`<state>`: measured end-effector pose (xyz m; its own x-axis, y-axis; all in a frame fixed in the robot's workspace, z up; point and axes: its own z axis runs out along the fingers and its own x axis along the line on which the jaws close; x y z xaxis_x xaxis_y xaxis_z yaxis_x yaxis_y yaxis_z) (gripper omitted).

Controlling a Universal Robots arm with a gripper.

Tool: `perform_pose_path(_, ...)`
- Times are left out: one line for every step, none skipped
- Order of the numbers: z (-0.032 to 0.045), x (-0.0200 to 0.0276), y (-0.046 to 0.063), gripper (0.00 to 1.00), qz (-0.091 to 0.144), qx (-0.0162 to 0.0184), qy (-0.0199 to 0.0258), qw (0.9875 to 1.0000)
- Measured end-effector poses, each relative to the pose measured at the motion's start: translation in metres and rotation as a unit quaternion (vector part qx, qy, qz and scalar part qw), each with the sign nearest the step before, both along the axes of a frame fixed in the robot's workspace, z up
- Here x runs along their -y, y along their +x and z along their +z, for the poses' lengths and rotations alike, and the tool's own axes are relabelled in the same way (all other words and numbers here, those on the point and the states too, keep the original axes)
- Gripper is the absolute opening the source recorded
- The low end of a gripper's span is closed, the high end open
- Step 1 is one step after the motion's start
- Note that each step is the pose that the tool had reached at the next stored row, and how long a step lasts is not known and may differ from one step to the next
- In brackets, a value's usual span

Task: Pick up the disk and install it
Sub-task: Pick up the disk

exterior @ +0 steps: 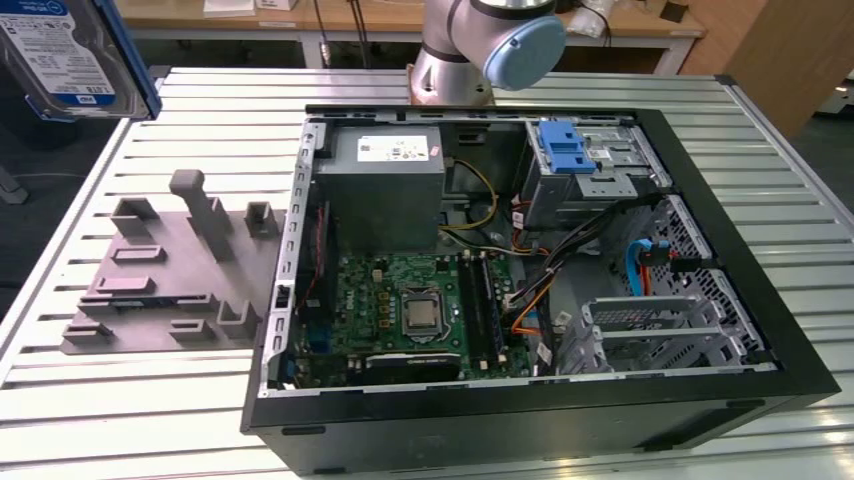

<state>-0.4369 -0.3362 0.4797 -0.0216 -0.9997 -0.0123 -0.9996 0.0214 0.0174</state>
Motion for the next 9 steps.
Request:
perform_pose_path(0.0,0.0,0.0,0.36,0.0,0.0,0.0,1.0)
perform_pose_path(0.0,0.0,0.0001,0.36,0.0,0.0,0.0,1.0)
perform_pose_path(0.0,0.0,0.0004,0.36,0.0,0.0,0.0,1.0)
perform_pose_path(0.0,0.0,0.0008,0.36,0.0,0.0,0.0,1.0)
perform_pose_path(0.0,0.0,0.0011,0.36,0.0,0.0,0.0,1.0)
perform_pose_path(0.0,0.0,0.0015,0.36,0.0,0.0,0.0,1.0)
perform_pose_path(0.0,0.0,0.0019,0.36,0.0,0.0,0.0,1.0)
perform_pose_path(0.0,0.0,0.0022,0.36,0.0,0.0,0.0,1.0)
perform_pose_path(0.0,0.0,0.0026,0.36,0.0,0.0,0.0,1.0)
